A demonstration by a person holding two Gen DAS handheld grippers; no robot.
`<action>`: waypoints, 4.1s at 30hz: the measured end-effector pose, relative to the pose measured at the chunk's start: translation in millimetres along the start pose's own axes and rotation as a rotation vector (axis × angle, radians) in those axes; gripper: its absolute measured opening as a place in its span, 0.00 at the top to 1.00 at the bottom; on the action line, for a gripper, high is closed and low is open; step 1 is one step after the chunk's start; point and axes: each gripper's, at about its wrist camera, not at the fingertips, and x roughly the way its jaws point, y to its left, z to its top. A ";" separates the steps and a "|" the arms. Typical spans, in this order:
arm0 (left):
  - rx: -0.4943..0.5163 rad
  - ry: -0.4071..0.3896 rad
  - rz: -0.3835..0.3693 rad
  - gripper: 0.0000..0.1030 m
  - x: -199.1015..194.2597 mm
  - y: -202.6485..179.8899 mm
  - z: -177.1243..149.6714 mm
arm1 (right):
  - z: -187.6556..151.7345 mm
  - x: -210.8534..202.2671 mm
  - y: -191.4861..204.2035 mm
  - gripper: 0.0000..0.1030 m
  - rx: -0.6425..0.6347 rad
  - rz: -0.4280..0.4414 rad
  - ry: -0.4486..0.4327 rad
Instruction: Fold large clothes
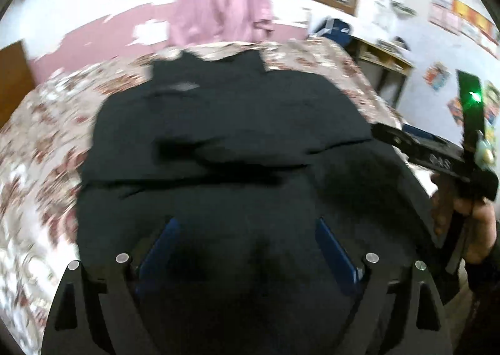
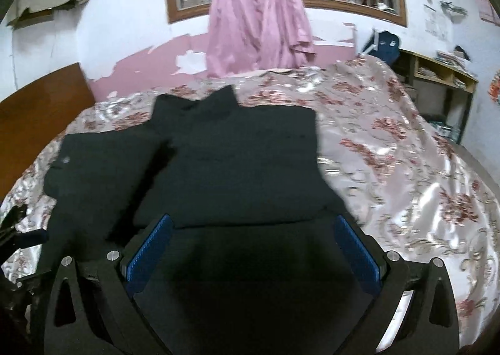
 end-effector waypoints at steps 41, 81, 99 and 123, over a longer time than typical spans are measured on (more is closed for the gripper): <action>-0.358 -0.013 0.237 0.14 73.7 83.6 78.5 | 52.4 53.7 -11.7 0.63 -0.034 0.040 0.021; 0.001 0.105 0.246 0.12 132.1 28.8 78.4 | 8.7 104.9 13.7 0.41 -0.188 -0.022 0.257; 0.003 0.078 0.232 0.05 107.0 116.6 190.6 | 97.9 100.3 -18.8 0.21 -0.198 0.176 0.316; -0.062 0.064 0.273 0.40 288.0 95.4 339.8 | 222.3 342.2 21.9 0.42 0.116 0.141 0.320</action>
